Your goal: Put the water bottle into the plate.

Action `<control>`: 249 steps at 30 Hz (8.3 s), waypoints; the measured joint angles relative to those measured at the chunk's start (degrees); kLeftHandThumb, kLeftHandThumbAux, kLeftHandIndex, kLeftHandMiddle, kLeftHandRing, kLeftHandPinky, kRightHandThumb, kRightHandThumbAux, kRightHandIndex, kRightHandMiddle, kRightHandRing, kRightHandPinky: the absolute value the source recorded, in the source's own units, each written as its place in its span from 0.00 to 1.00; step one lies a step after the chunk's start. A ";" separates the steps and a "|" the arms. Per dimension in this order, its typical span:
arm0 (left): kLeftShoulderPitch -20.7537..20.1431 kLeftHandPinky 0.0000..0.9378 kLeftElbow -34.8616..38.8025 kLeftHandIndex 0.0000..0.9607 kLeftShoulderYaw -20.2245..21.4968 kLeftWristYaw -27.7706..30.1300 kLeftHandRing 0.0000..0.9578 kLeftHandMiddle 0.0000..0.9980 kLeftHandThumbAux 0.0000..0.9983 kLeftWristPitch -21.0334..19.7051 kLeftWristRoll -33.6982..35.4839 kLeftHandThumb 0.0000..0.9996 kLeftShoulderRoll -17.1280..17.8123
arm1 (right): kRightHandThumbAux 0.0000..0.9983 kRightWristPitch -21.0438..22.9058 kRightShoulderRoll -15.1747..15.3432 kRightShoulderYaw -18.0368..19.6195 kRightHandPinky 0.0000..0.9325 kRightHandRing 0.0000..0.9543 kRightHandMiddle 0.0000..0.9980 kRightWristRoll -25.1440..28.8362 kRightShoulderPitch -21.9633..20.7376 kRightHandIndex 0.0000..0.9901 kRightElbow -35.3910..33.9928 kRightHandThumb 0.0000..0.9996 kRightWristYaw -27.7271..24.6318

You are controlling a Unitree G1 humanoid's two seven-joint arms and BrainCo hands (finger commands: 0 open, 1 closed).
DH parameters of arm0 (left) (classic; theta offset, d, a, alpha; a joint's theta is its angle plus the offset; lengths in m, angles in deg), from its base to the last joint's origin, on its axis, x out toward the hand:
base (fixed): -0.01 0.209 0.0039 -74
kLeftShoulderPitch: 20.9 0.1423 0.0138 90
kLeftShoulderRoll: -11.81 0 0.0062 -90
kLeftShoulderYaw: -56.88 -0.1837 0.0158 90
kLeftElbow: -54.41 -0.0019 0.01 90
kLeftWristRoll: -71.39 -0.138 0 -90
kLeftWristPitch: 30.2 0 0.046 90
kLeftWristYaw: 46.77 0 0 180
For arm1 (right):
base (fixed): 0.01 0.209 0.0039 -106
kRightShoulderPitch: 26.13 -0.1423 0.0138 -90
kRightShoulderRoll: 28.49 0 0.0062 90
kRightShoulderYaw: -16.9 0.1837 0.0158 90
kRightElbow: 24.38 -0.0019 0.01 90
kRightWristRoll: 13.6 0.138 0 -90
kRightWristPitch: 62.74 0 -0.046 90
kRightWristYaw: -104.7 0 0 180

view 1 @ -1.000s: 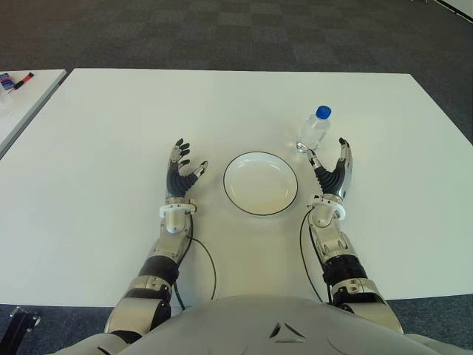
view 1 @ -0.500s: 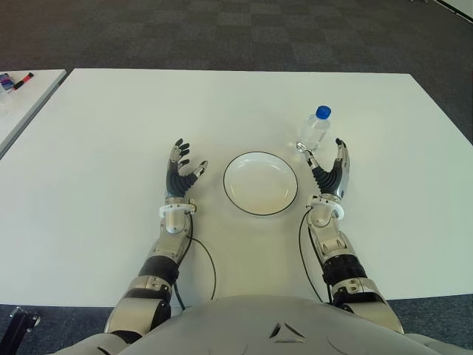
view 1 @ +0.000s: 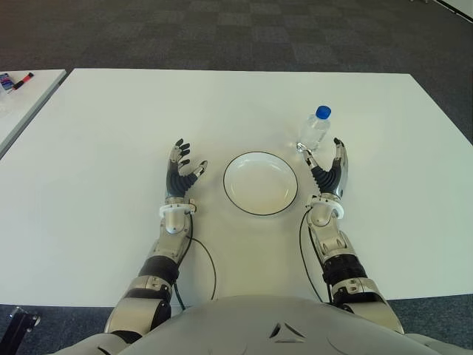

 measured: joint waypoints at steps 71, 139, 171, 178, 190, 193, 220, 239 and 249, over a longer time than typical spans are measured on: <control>1.36 0.22 2.32 0.09 -0.23 0.73 0.17 0.16 0.78 -1.62 -0.09 0.21 -0.25 | 0.44 8.36 1.37 0.72 0.10 0.01 0.00 5.97 -10.67 0.00 3.09 0.48 -10.23; 0.29 0.24 -0.21 0.12 0.17 -0.09 0.21 0.20 0.79 1.96 -0.78 0.21 1.57 | 0.39 7.15 -0.59 0.21 0.13 0.01 0.00 7.16 -21.79 0.00 19.13 0.53 -3.61; 0.07 0.21 -0.47 0.11 0.22 0.73 0.19 0.18 0.79 2.11 0.50 0.23 1.78 | 0.41 6.60 0.91 -0.03 0.13 0.02 0.00 8.52 -32.69 0.00 33.40 0.48 -5.56; 0.17 0.22 -0.42 0.12 0.23 0.72 0.19 0.18 0.79 2.11 0.46 0.21 1.78 | 0.42 6.28 1.32 -0.73 0.12 0.02 0.00 8.51 -33.05 0.00 34.39 0.46 -5.76; 0.22 0.25 -0.39 0.13 0.19 -0.09 0.22 0.20 0.80 2.37 -0.03 0.20 1.78 | 0.42 6.48 2.15 -2.15 0.14 0.03 0.00 8.51 -35.64 0.00 36.70 0.43 -7.83; 0.21 0.25 -0.40 0.12 0.19 -0.09 0.22 0.20 0.79 2.82 -0.03 0.19 1.79 | 0.41 7.00 2.51 -2.44 0.14 0.04 0.00 8.47 -37.23 0.00 38.07 0.42 -8.84; 1.62 0.21 1.57 0.13 0.19 0.47 0.20 0.20 0.76 2.70 -0.04 0.17 1.80 | 0.39 7.18 4.50 -5.06 0.19 0.09 0.00 7.92 -40.26 0.00 42.05 0.39 -12.03; 1.73 0.23 1.76 0.14 0.13 -1.35 0.21 0.20 0.76 2.48 -0.72 0.16 1.79 | 0.39 7.18 4.70 -6.14 0.20 0.09 0.00 7.94 -40.26 0.00 42.70 0.41 -12.13; 1.69 0.22 1.75 0.13 0.07 -1.97 0.20 0.19 0.76 2.48 -1.29 0.16 1.79 | 0.40 7.21 4.74 -6.21 0.20 0.09 0.00 7.95 -40.26 0.00 42.90 0.40 -12.36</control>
